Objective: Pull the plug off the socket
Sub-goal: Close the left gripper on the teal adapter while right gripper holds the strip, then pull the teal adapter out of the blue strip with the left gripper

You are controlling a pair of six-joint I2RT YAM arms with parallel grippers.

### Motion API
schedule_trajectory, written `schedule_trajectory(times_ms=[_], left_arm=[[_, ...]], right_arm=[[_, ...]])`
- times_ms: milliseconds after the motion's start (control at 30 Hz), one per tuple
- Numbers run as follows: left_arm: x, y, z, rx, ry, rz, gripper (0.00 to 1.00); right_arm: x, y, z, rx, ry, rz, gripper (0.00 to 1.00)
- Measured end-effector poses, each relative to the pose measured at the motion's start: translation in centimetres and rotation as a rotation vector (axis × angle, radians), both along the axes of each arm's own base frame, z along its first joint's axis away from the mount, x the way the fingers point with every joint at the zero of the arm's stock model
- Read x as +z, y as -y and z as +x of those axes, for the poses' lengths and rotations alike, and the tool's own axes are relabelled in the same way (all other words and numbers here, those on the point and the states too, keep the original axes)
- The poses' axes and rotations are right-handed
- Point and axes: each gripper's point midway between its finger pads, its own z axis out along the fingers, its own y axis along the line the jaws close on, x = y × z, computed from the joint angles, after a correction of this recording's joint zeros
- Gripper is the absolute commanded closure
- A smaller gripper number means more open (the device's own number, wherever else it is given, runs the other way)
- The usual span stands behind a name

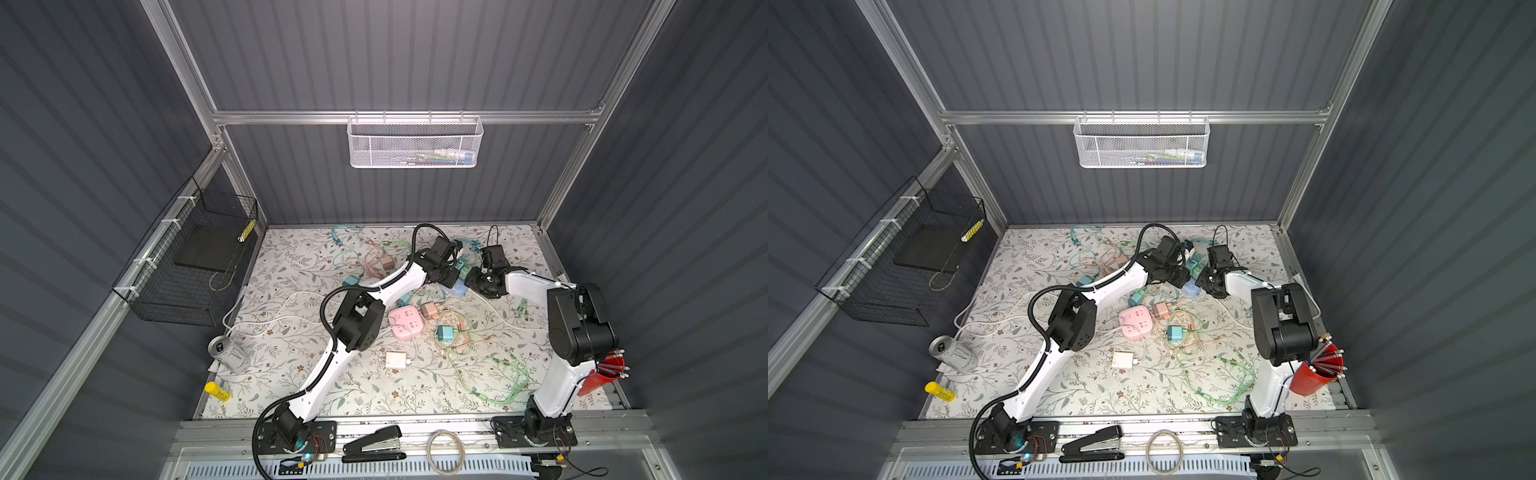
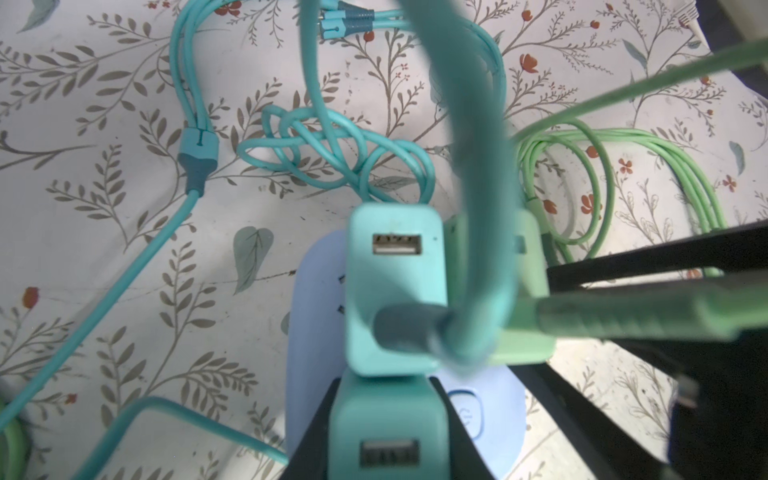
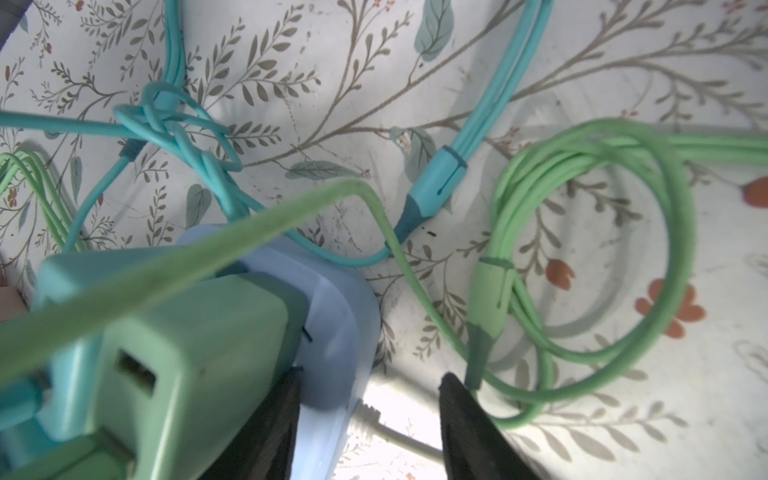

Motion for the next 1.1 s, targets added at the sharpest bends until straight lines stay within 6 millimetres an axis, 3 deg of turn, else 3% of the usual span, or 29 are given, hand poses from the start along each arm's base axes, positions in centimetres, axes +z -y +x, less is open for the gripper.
schedule_trajectory(times_ms=[333,600,933,1100], left_arm=[[0.0,0.1,-0.3,-0.024,0.108,0.094,0.97],[0.2,-0.4,0.2,-0.007,0.031,0.025,0.97],[5.1,0.1,0.1,-0.038,0.011,-0.116,0.96],[5.0,0.3,-0.8,-0.067,0.029,-0.093,0.96]], right_arm=[[0.0,0.0,0.0,0.0,0.001,-0.006,0.45],[0.0,-0.2,0.1,0.002,0.007,-0.008,0.45],[0.0,-0.5,0.2,0.008,0.014,-0.008,0.45],[0.0,-0.5,0.2,0.008,0.014,-0.009,0.45]])
